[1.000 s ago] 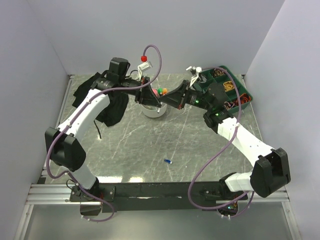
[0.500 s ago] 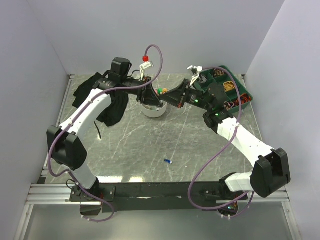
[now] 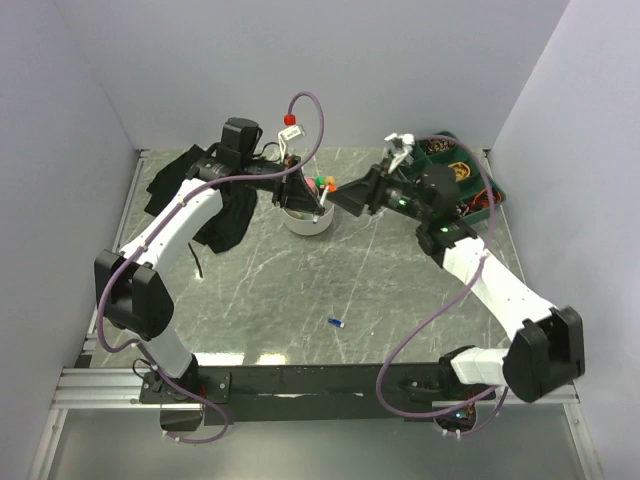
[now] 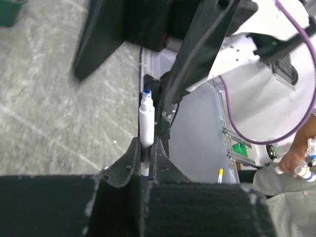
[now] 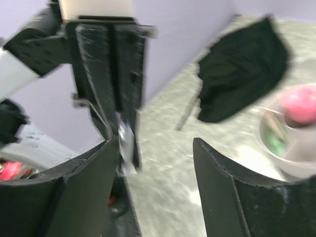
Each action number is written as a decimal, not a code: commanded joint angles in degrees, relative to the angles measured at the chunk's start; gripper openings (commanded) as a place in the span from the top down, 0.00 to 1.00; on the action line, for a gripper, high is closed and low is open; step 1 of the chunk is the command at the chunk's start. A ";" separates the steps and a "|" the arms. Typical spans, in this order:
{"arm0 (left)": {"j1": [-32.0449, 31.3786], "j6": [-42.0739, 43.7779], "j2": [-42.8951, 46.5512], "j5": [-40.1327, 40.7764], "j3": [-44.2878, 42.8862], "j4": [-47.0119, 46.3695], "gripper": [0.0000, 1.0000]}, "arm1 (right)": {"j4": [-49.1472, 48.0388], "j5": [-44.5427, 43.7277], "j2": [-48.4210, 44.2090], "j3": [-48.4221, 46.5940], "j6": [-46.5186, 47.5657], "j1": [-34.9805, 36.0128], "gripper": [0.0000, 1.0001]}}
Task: Sort the stationery into containers
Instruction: Close the pen cap on the pen.
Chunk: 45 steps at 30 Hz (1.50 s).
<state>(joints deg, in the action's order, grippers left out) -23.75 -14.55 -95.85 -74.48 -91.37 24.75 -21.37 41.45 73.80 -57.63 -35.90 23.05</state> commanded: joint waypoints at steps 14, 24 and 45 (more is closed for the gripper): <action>11.09 18.50 7.25 23.84 8.83 15.94 0.99 | 44.57 -14.63 -13.60 12.61 51.19 12.00 0.37; 14.42 15.60 15.34 25.26 15.17 13.92 0.99 | 42.28 -28.61 -5.61 14.74 54.09 28.37 0.44; 19.53 12.98 23.52 23.59 19.48 12.16 0.99 | 45.45 -31.17 11.71 7.35 54.88 34.17 0.49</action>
<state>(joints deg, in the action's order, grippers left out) -4.93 0.60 -74.78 -49.63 -72.10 39.13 23.57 11.75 84.25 -47.72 18.52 56.84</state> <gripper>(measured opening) 0.048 0.514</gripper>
